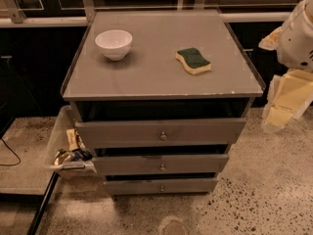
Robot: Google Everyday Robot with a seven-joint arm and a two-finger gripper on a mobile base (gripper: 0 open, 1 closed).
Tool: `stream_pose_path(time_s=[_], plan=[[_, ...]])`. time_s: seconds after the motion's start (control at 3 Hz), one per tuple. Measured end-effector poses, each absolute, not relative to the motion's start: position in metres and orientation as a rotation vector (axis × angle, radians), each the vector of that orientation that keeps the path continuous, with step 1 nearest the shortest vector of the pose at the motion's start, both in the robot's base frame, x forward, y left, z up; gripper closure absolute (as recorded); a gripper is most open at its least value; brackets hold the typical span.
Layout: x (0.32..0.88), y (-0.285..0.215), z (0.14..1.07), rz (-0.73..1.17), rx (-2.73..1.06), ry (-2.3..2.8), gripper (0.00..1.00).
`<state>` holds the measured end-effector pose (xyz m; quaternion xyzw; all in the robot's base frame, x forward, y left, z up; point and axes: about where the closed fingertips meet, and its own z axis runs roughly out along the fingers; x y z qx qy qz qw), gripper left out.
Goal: Open top drawer
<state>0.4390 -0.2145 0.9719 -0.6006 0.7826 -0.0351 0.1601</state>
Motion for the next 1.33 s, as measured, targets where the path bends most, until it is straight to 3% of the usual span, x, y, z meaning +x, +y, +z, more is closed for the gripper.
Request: stream_pose_path(time_s=[0.67, 1.33], plan=[[0.433, -0.210, 0.891, 0.025, -1.773, 2.218, 0.00], [0.447, -0.217, 0.840, -0.009, -1.869, 2.008, 0.00]])
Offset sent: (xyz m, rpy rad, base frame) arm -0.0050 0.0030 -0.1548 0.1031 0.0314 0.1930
